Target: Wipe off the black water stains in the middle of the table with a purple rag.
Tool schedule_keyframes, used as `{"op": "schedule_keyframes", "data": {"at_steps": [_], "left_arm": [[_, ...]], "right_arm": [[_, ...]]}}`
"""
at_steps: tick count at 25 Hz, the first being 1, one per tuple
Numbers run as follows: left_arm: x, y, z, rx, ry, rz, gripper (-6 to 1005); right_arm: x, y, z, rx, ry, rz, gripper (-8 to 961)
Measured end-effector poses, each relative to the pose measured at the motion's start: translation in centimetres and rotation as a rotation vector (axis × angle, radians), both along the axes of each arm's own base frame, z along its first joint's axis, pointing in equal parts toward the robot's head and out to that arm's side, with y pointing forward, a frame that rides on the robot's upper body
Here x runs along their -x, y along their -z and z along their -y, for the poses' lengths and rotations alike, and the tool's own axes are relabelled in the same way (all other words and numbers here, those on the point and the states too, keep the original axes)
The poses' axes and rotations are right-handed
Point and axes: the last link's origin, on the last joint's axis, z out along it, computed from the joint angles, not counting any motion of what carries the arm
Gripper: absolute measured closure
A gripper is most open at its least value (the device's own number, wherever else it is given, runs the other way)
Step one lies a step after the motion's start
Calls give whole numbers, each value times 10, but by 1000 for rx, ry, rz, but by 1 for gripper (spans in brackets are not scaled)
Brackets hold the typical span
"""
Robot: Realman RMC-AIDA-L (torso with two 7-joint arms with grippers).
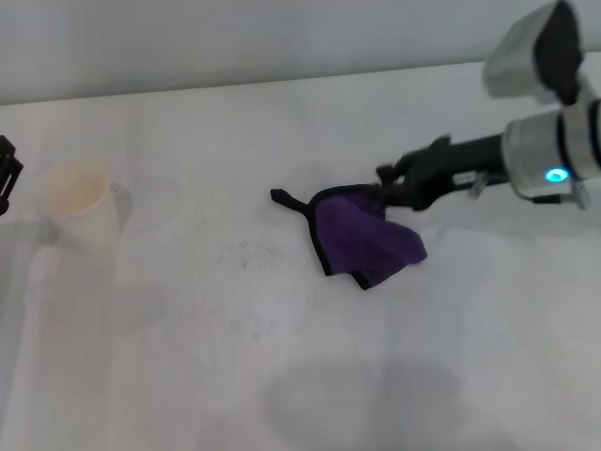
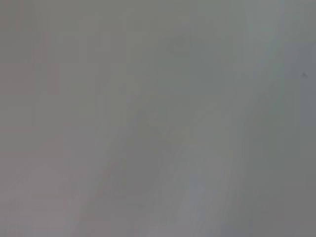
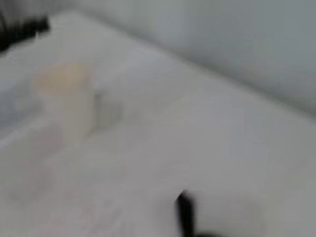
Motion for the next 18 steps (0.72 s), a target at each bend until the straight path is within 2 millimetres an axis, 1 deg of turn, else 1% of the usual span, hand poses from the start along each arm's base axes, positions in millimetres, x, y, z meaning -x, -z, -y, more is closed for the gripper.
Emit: {"op": "schedule_keyframes", "data": {"at_steps": [3,6,8,11,14,16,18], "left_arm": [[1,0,1,0,-3,0,107],[1,0,1,0,-4,1,107],[0,0,0,0,-1,1,107],[0,0,-1,0,1,0,107],[1,-1,0,-5,-6,2,108],[3,-2,1,-13,-18,6,108],[4,-3,2,-16,-22,8,108]], "right_arm": [[2,-19,-4,-89,-8,-95,725],[5,-39,-4,-188,-41,-254,581],[7,-51,0,-252,-83,-365,485],[4,-69,8,-378,-133,-559,378],[-10,-80,15,-540,-145,-694,270],[-22,-81,18,-657,-164,-693,195],[-41,-77,22,-774,-136,-656,120]]}}
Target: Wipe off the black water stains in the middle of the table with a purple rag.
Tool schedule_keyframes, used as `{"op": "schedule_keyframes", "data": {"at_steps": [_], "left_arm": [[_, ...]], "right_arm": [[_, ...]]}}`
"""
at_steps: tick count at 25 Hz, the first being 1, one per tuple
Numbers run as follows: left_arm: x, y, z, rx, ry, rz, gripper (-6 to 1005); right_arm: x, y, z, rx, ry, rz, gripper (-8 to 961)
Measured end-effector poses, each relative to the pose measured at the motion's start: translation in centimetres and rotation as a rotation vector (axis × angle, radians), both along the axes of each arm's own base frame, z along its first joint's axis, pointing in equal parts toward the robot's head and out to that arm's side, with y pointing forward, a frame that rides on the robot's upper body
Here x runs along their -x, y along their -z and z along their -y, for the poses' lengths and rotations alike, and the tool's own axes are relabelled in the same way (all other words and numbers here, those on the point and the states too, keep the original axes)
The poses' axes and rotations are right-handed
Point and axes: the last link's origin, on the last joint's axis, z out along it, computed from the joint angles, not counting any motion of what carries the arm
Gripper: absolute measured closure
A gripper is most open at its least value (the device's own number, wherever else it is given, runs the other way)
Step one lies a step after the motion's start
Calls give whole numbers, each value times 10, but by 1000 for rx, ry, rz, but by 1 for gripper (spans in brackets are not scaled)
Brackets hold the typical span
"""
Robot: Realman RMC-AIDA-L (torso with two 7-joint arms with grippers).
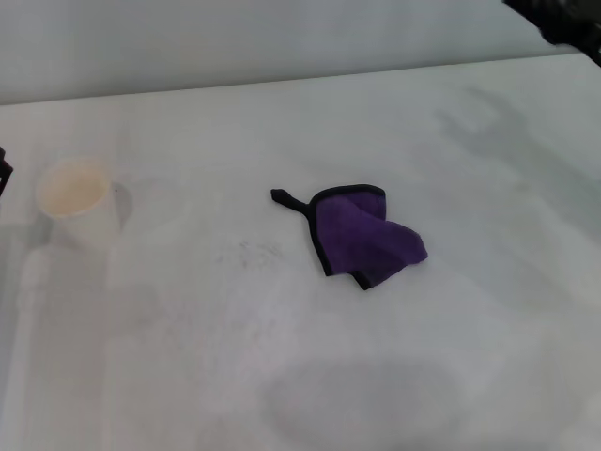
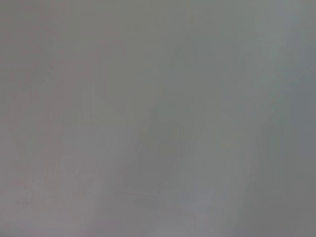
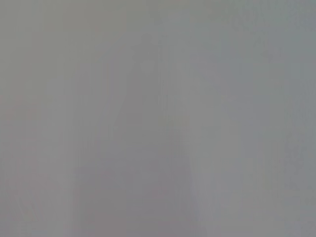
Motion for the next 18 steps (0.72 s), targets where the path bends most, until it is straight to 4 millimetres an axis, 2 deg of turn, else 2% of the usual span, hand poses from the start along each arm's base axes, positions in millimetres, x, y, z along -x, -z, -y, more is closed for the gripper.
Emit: {"op": "schedule_keyframes", "data": {"at_steps": [1,4,8,12,18], "left_arm": [[0,0,0,0,0,0,108],[-1,0,-1,-1,3,0,108],[1,-4,-3,-27,-11,10,108],[2,-7,-4,-44,-21,15,108],[5,-11,-6,-53,-31,-3,108]], "right_arm": [[-11,3,2,-39,49,9,83],[-43,15,11,-130,205,86,84],[-68,32,22,-166,344,210,85],[-78,42,27,-149,399,257,86],[-76,46,21,-133,408,253,87]]}}
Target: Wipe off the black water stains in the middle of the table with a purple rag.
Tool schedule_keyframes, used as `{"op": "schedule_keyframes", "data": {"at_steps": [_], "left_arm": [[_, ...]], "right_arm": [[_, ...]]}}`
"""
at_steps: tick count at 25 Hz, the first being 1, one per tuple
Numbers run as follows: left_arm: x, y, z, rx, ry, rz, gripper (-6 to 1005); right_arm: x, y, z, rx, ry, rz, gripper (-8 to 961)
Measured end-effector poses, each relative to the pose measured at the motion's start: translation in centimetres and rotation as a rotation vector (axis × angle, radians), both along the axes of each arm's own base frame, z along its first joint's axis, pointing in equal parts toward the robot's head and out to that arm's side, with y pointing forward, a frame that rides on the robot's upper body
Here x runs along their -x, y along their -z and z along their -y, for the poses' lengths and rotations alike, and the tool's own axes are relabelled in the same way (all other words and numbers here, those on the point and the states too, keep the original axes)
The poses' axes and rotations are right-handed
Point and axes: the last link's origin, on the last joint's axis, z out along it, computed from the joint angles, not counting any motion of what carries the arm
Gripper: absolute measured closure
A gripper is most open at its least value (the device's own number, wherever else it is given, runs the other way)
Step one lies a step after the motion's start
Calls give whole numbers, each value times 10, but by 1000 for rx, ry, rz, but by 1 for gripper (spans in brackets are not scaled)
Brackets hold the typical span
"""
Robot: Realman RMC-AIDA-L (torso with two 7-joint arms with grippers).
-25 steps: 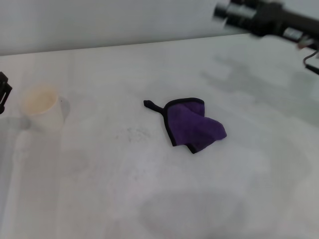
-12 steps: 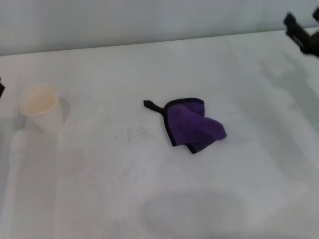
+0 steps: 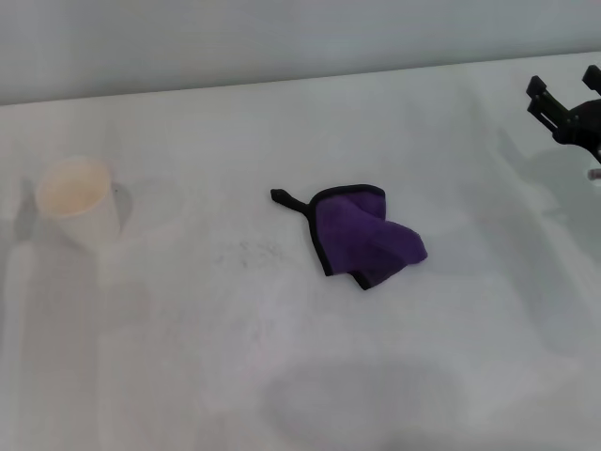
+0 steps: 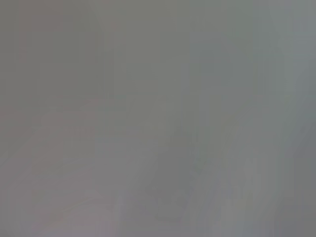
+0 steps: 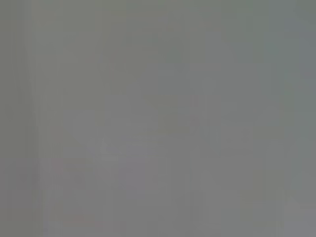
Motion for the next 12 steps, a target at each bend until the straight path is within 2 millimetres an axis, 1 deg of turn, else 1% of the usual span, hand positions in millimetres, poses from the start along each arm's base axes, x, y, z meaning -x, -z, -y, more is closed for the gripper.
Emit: {"op": "schedule_keyframes", "data": {"at_steps": [12], "left_arm": [[-6,-5,-12,-5,25,-30,108]], "right_arm": [[12,7,-23,39,4,19,88]]}}
